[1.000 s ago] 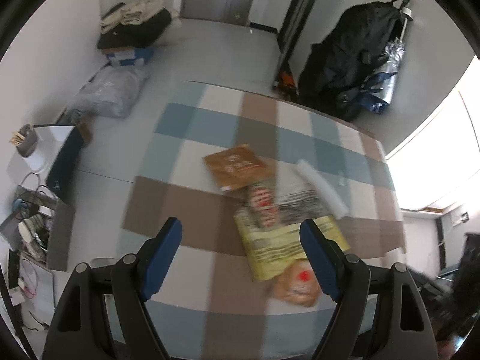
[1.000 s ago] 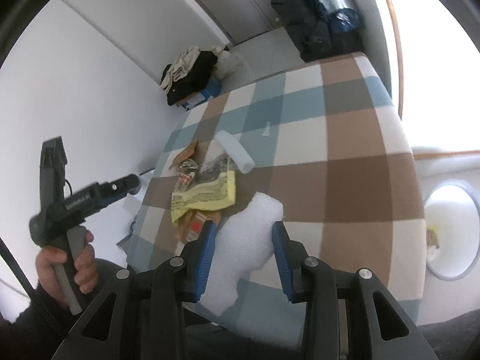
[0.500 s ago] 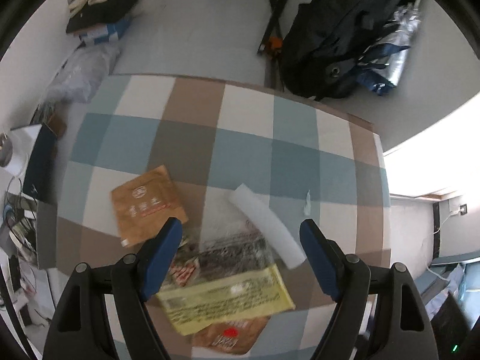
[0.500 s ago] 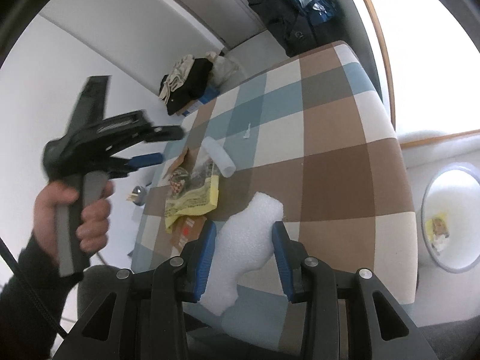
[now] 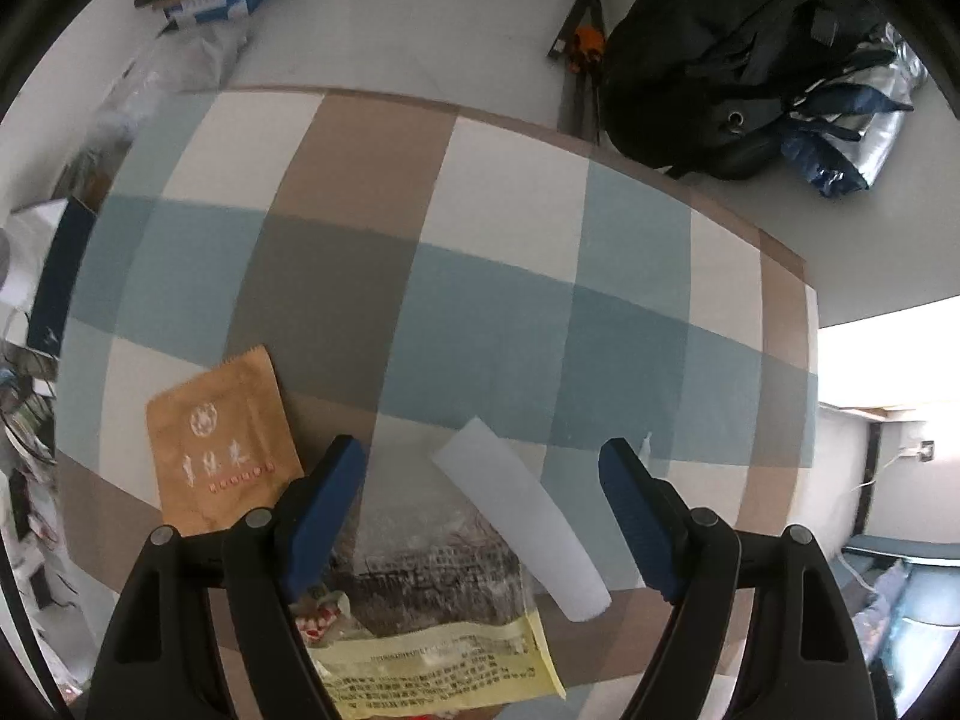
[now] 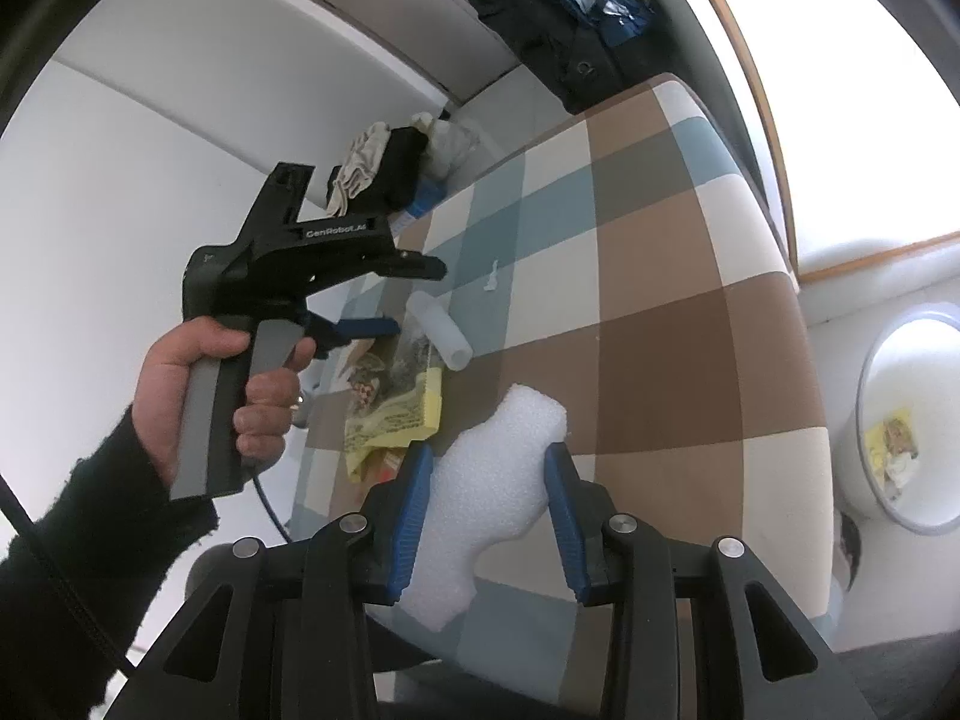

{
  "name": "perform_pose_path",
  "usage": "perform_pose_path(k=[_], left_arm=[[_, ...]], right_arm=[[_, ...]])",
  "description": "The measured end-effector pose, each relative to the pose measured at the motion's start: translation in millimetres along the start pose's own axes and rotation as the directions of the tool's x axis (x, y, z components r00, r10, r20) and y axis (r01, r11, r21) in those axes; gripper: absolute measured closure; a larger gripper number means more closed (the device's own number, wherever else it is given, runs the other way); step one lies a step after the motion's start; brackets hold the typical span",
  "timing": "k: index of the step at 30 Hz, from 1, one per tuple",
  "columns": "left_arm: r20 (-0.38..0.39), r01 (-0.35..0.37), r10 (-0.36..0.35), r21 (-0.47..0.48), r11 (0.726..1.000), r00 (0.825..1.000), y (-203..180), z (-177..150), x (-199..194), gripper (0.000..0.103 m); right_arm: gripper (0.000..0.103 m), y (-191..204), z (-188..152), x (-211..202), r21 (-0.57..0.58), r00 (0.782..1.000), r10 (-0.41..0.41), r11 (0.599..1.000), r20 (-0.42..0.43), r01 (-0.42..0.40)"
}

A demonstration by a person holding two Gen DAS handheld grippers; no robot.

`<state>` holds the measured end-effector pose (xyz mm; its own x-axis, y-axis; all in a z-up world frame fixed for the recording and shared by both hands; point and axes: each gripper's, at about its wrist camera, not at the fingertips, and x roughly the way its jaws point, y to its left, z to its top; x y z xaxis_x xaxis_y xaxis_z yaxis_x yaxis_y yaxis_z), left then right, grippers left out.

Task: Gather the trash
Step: 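Grasp the white foam strip with the left tool while the right tool holds foam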

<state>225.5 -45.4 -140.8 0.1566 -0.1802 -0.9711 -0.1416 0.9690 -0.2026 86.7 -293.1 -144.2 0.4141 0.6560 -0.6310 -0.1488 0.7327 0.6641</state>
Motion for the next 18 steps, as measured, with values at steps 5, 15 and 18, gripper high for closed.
perform_pose_path(k=[5, 15, 18], left_arm=[[0.015, -0.068, 0.068, 0.053, 0.996, 0.998, -12.5, -11.8, 4.0, 0.044], [0.046, -0.153, 0.147, 0.174, 0.973, 0.988, -35.3, -25.1, 4.9, 0.085], [0.074, -0.157, 0.146, 0.19, 0.969, 0.987, -41.7, -24.0, -0.4, 0.098]], right_arm=[[0.066, -0.1, 1.6, -1.8, 0.008, 1.0, 0.007, 1.0, 0.007, -0.007], [0.066, -2.0, -2.6, 0.4, 0.008, 1.0, -0.024, 1.0, -0.006, 0.024], [0.066, -2.9, -3.2, -0.8, 0.01, 1.0, -0.023, 1.0, 0.0, 0.023]])
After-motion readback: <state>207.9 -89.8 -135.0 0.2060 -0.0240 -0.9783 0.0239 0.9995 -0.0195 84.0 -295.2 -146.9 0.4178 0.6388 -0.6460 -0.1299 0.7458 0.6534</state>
